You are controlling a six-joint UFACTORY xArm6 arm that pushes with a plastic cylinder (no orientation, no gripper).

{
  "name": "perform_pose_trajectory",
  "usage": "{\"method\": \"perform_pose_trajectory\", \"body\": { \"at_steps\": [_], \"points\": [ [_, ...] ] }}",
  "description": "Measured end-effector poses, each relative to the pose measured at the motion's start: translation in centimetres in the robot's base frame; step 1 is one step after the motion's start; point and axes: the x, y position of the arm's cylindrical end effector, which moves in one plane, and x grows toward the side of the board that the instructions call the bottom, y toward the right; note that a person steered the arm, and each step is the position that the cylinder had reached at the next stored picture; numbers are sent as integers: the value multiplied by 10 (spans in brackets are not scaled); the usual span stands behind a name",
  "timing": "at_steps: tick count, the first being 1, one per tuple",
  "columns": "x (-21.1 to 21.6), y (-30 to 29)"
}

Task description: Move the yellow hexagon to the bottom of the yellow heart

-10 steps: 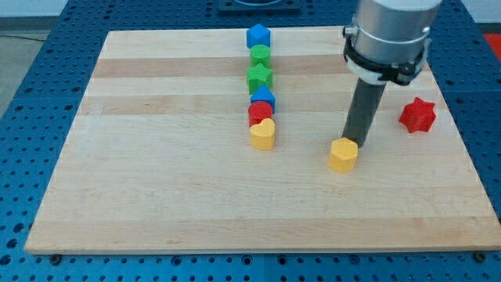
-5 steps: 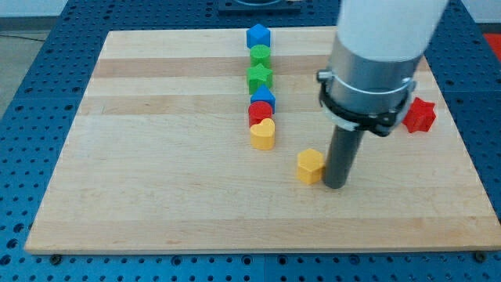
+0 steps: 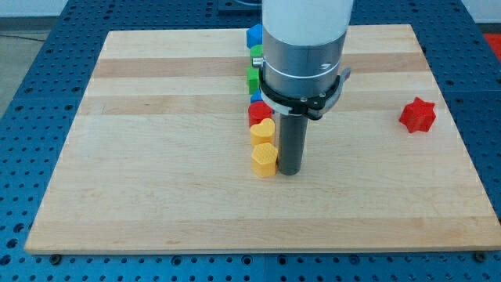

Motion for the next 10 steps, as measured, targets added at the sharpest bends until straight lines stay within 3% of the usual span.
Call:
{"method": "perform_pose_trajectory", "body": {
  "at_steps": [2, 4, 8, 9, 10],
  "points": [
    [38, -7],
    [39, -41],
    [19, -33],
    [25, -33],
    [54, 14]
  ]
}}
